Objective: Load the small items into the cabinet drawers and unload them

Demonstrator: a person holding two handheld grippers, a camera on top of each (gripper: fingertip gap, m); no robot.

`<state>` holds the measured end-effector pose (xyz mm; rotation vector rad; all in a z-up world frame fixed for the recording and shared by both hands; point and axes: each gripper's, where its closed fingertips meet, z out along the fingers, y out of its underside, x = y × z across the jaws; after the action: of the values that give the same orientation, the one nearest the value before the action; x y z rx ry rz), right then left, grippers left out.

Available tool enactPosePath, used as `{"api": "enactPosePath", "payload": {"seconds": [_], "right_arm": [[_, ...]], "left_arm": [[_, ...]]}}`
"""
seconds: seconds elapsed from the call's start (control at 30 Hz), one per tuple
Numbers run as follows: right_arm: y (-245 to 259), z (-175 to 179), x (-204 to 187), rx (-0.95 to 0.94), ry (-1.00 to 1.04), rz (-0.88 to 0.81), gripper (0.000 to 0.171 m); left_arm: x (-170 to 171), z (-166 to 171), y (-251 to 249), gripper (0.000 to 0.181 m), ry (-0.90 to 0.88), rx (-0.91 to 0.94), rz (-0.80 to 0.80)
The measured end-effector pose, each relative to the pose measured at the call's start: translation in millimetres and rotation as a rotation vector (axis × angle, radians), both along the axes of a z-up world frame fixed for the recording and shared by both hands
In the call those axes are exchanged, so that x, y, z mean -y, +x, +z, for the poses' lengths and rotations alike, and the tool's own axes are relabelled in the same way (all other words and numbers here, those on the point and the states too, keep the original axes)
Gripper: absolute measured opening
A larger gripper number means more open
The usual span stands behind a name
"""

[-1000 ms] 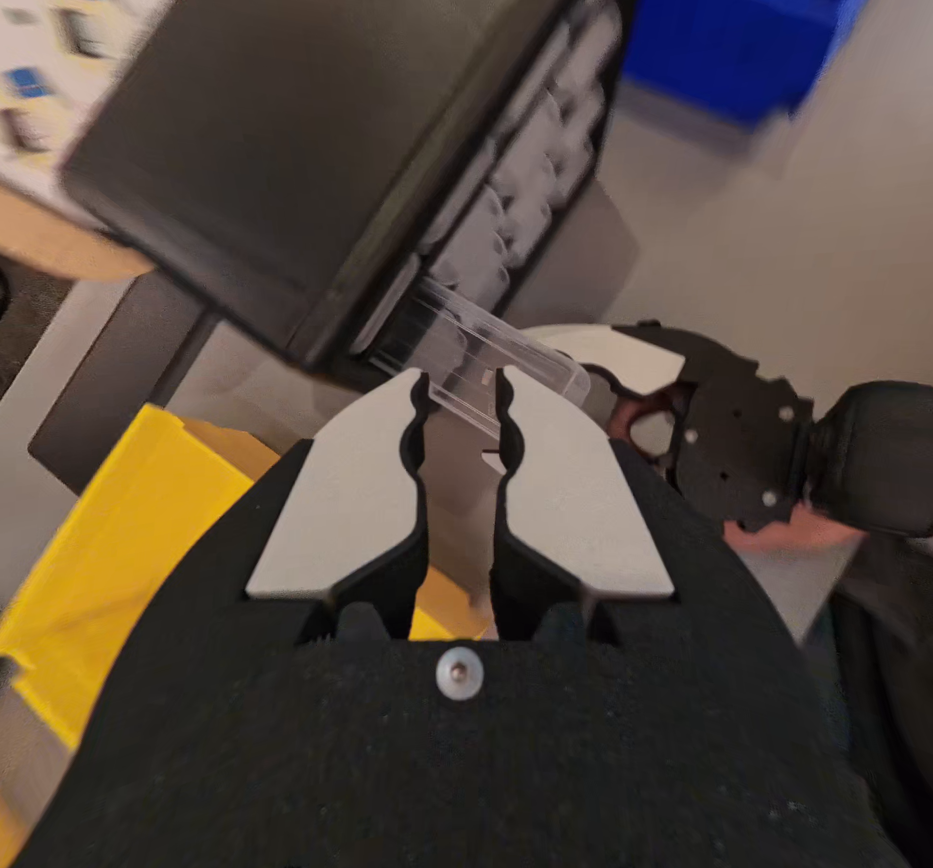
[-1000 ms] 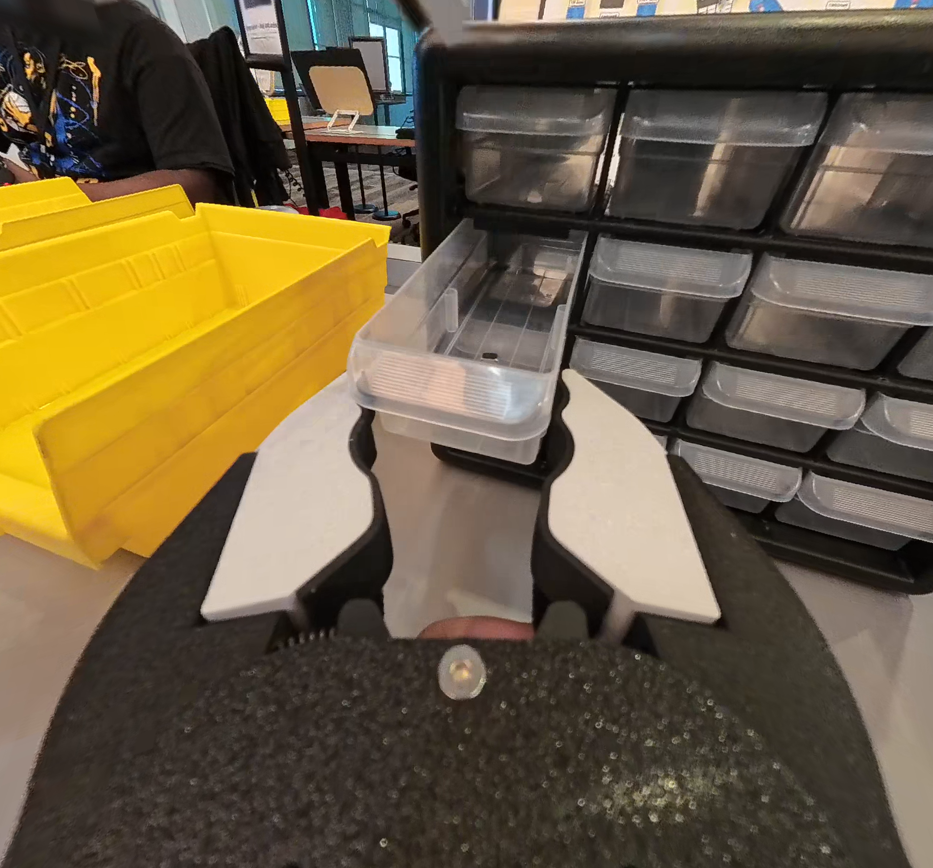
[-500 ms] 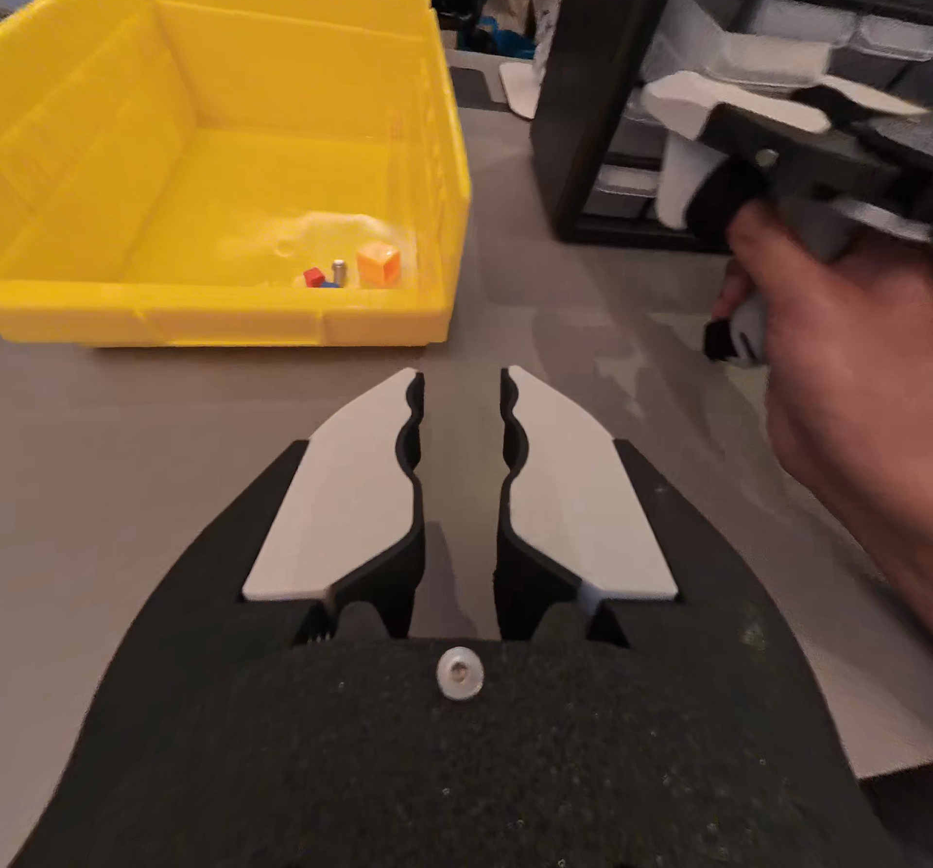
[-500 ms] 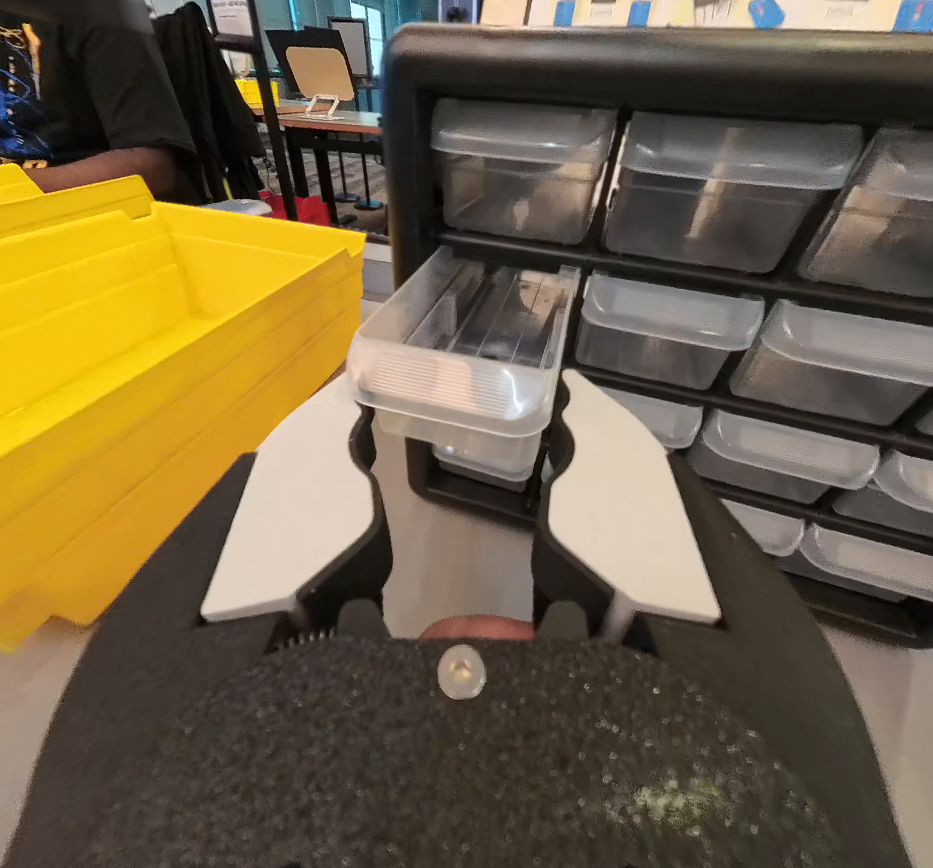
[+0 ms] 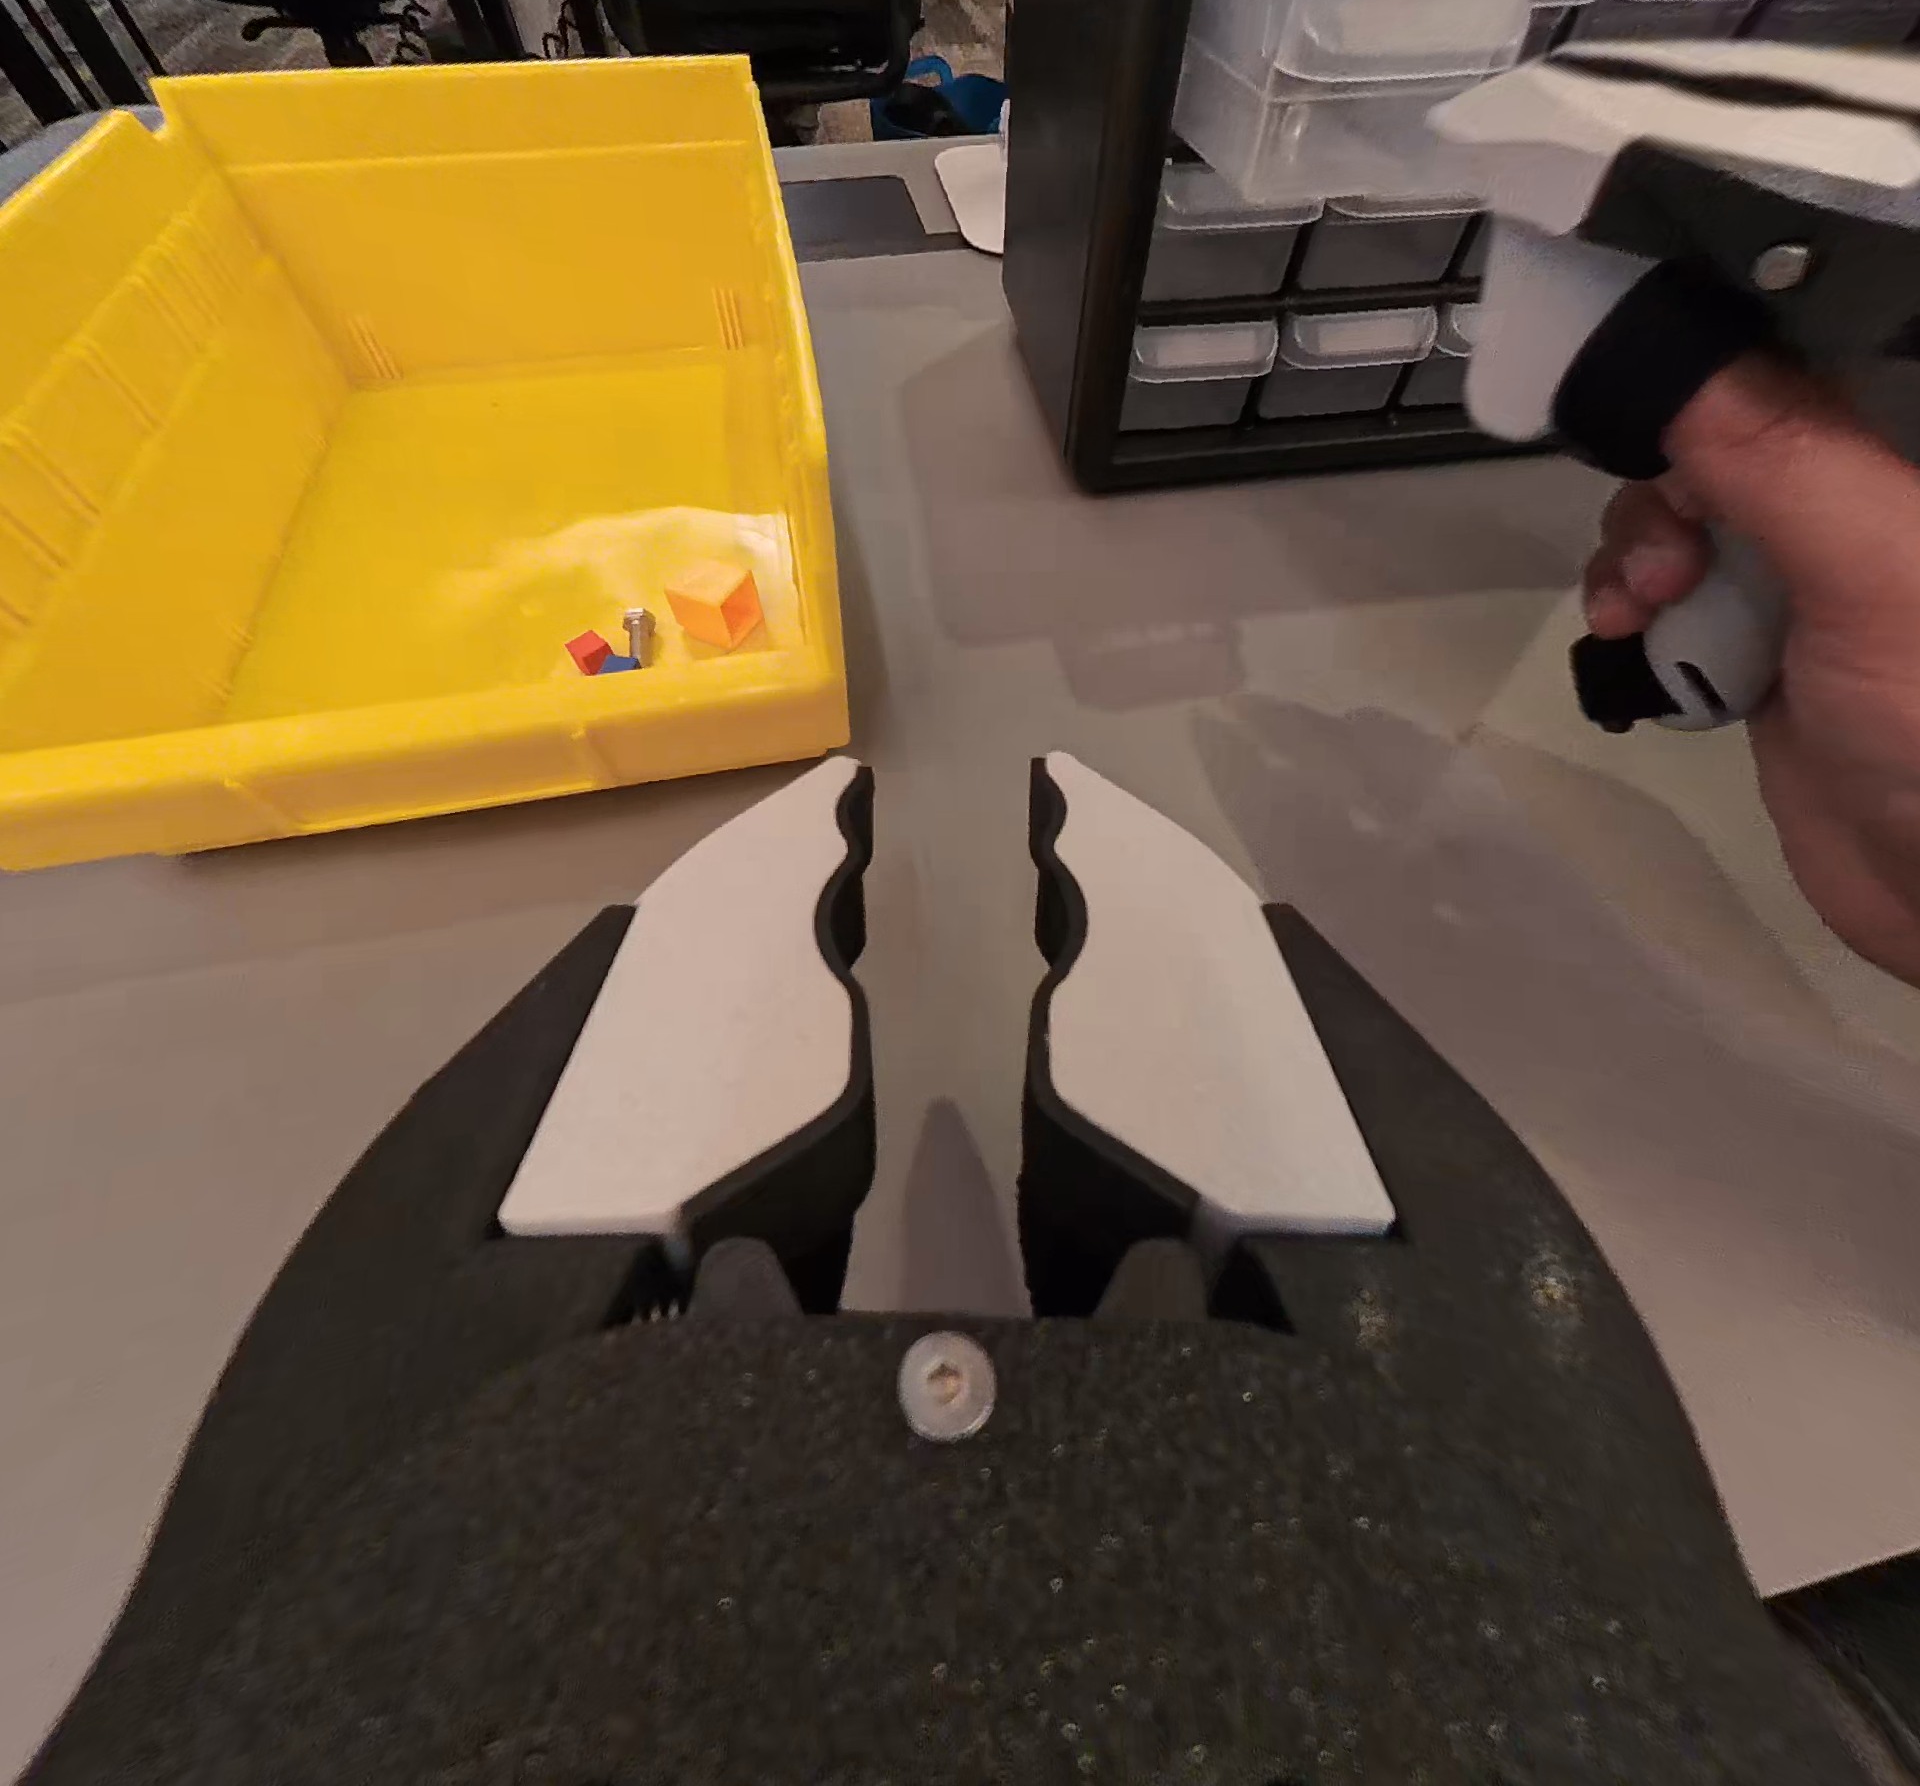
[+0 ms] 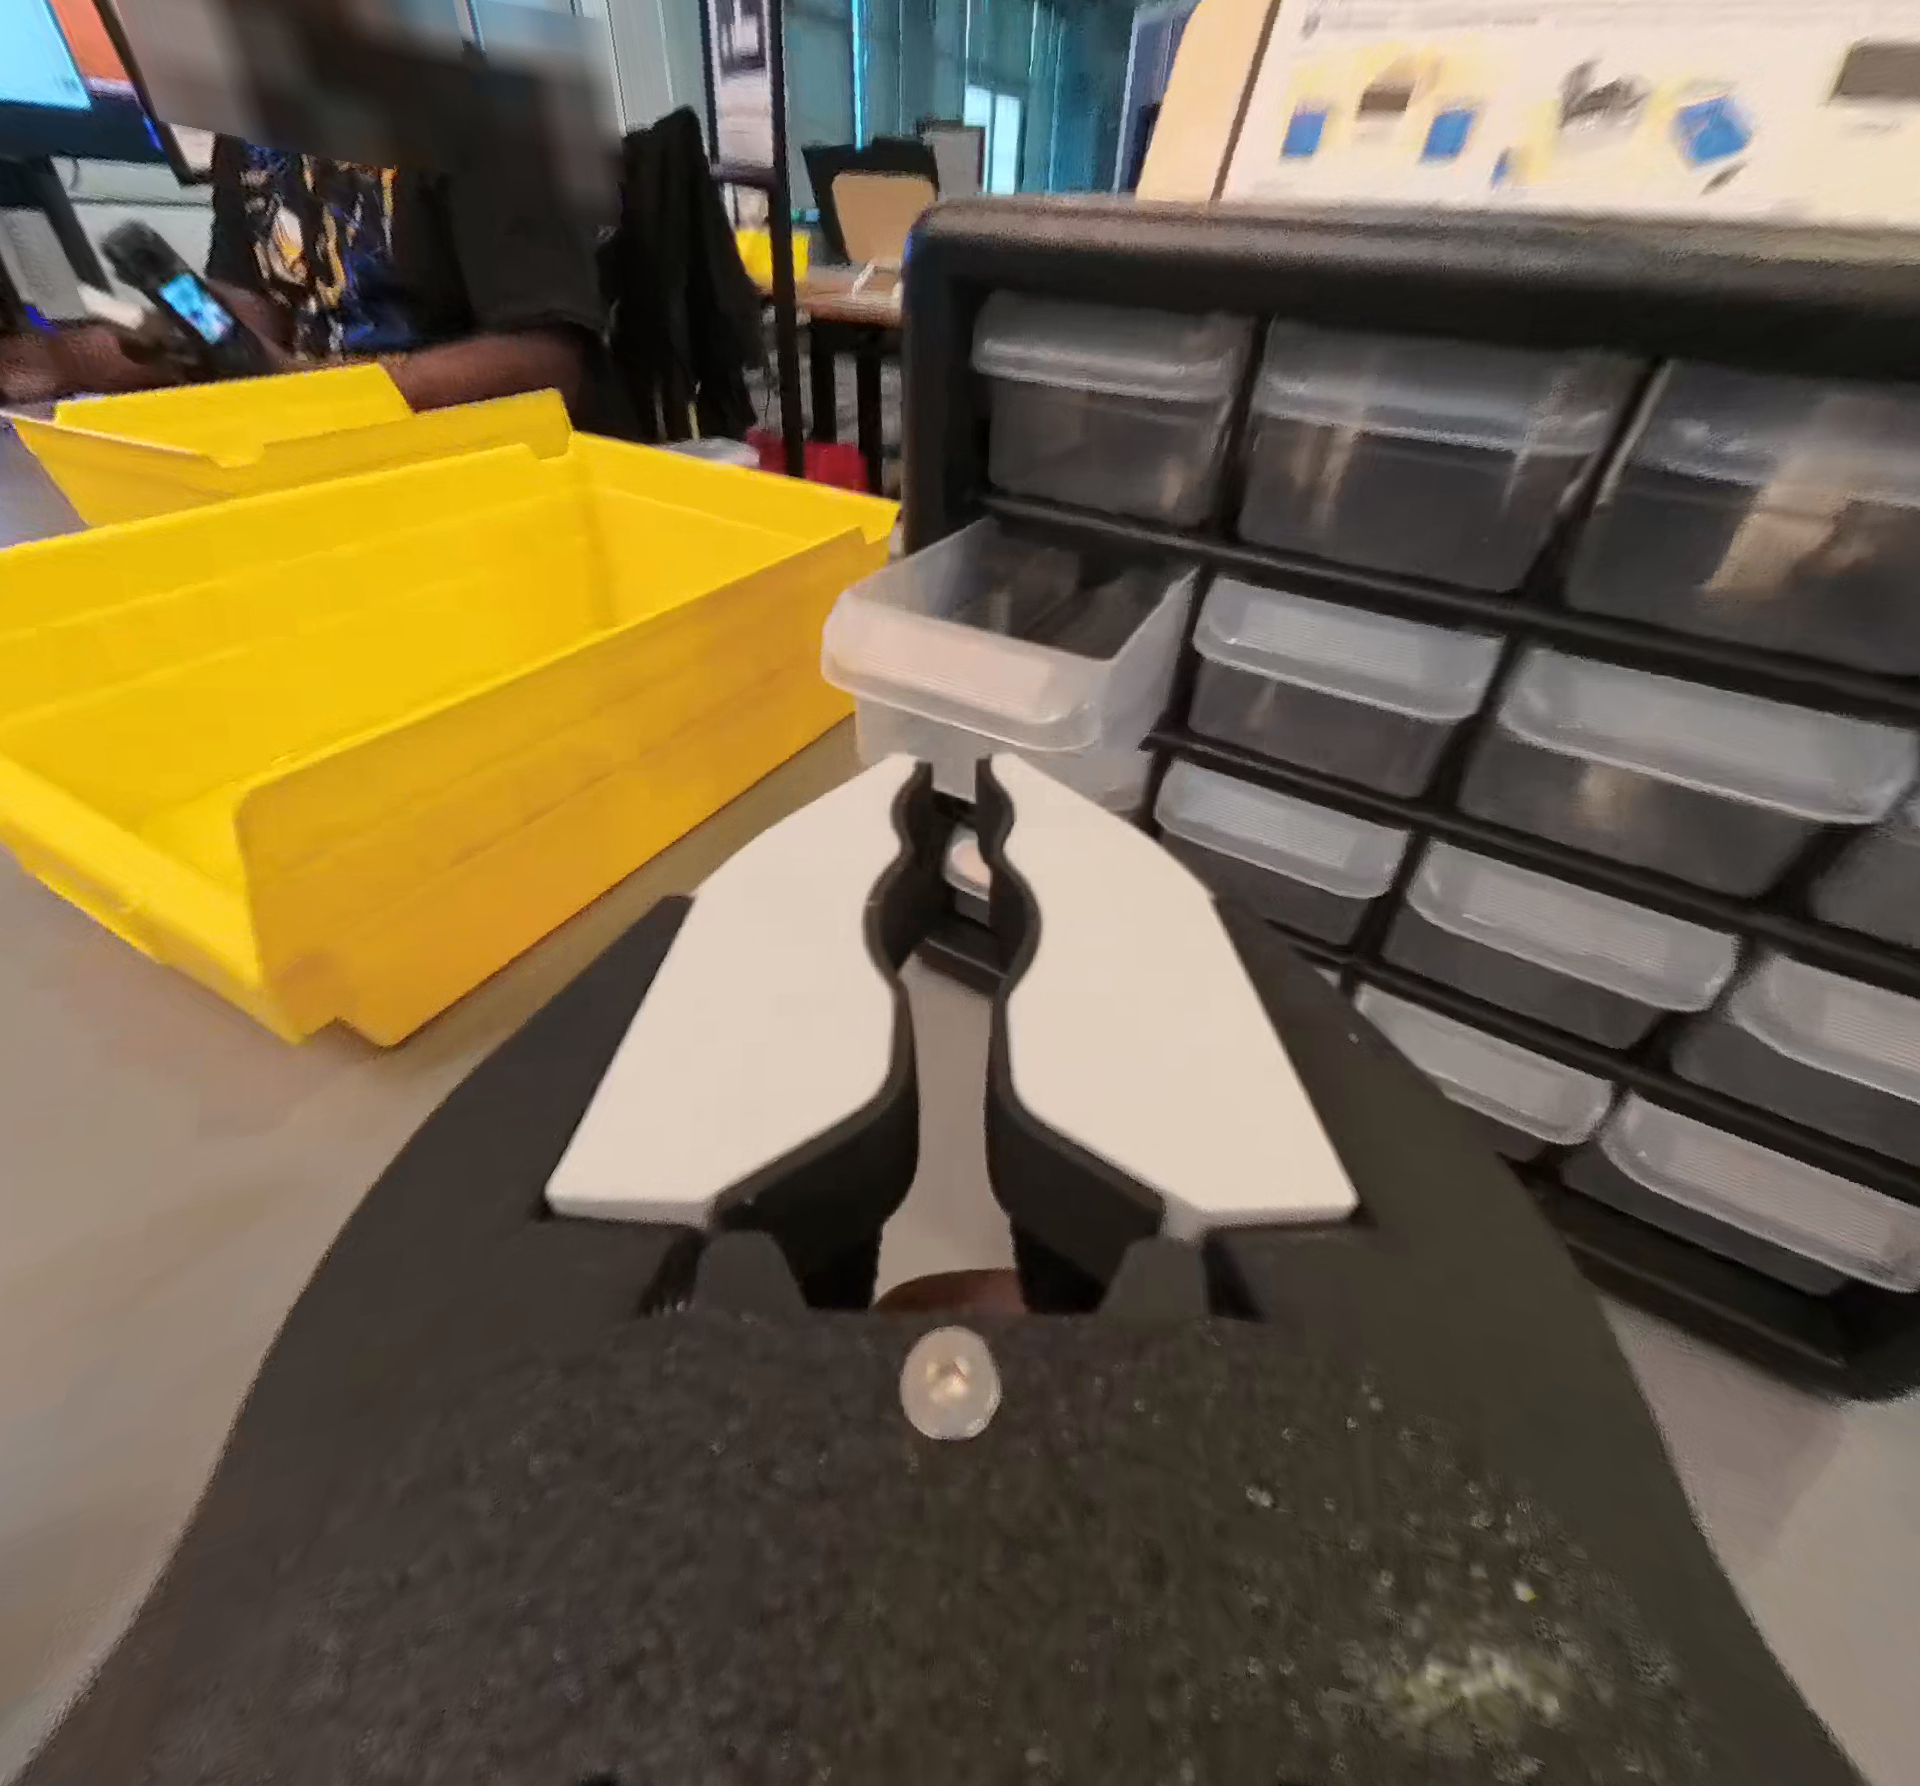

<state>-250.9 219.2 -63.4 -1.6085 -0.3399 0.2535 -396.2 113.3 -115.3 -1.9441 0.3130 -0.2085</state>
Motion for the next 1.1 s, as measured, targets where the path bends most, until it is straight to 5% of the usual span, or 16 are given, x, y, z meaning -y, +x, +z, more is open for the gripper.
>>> {"api": "enactPosePath", "payload": {"seconds": [0.57, 0.9, 1.1], "right_arm": [[2, -4, -64, -0.071, -0.083, 0.029, 0.016], [-3, -9, -49, -0.061, -0.063, 0.119, 0.024], [50, -16, -19, 0.029, -0.027, 0.032, 0.025]], "left_arm": [[-2, -7, -2, 0.028, -0.014, -0.021, 0.010], [-2, -10, -3, 0.028, -0.020, -0.040, 0.013], [-3, -11, -4, 0.028, -0.028, -0.038, 0.014]]}}
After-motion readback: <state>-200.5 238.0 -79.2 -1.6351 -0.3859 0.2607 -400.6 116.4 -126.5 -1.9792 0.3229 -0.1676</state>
